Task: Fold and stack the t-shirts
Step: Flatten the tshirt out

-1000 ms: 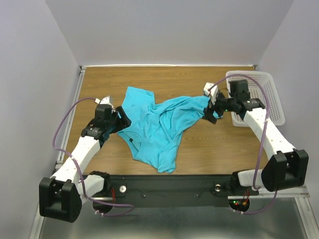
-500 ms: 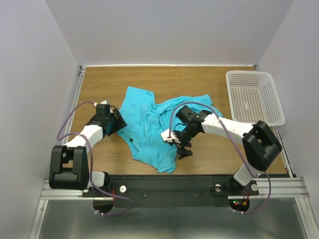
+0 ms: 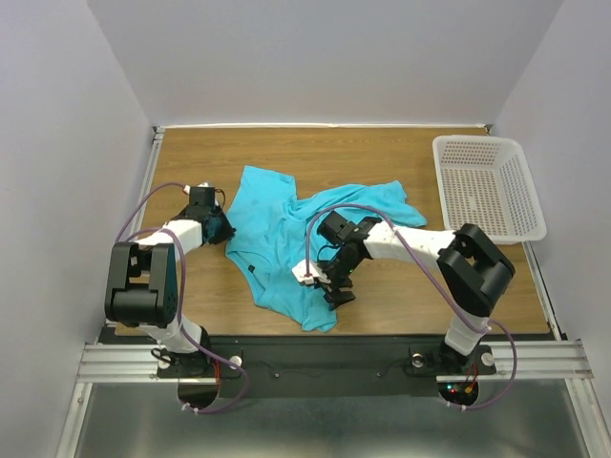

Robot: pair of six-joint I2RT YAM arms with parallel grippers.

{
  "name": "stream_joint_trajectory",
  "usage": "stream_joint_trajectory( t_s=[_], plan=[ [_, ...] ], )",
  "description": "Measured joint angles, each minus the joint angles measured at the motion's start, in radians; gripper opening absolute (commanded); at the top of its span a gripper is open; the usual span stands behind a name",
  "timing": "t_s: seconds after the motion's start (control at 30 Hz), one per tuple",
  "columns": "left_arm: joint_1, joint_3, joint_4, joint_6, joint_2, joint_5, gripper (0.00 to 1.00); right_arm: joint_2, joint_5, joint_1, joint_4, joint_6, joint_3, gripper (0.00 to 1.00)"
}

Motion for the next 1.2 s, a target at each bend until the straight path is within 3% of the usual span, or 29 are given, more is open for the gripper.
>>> stream_joint_trajectory(
  t_s=[0.07,0.2,0.37,0.4,0.53,0.77,0.8,0.87,0.9,1.1,1.2],
  plan=[
    [0.003,0.000,0.002,0.003,0.003,0.004,0.00,0.018,0.005,0.013,0.002,0.003,0.004,0.61],
    [0.013,0.024,0.002,0.012,0.023,0.009,0.00,0.032,0.011,0.026,0.005,0.020,0.010,0.32],
    [0.045,0.113,-0.029,0.039,0.085,0.000,0.00,0.001,0.015,0.030,0.008,0.059,0.011,0.12],
    [0.051,0.140,-0.034,0.048,0.105,-0.006,0.00,-0.018,0.016,0.031,0.008,0.067,0.011,0.04],
    [0.093,0.274,-0.058,0.079,0.195,-0.018,0.00,-0.089,0.008,0.032,0.013,0.095,0.003,0.00],
    [0.125,0.540,-0.127,0.109,0.397,-0.019,0.00,-0.120,-0.013,0.124,0.063,0.143,-0.030,0.01],
    [0.122,0.576,-0.144,0.111,0.423,-0.016,0.00,-0.110,-0.009,0.159,0.078,0.151,-0.030,0.06],
    [0.117,0.658,-0.191,0.114,0.477,-0.007,0.00,-0.075,0.012,0.234,0.126,0.180,-0.026,0.31],
    [0.116,0.690,-0.212,0.114,0.498,-0.002,0.00,-0.049,0.021,0.266,0.140,0.202,-0.013,0.49],
    [0.138,0.821,-0.220,0.136,0.565,-0.033,0.00,0.053,0.082,0.360,0.116,0.328,0.062,0.64],
    [0.148,0.855,-0.218,0.151,0.565,-0.034,0.24,0.018,0.132,0.308,0.110,0.373,0.080,0.65]
  ],
)
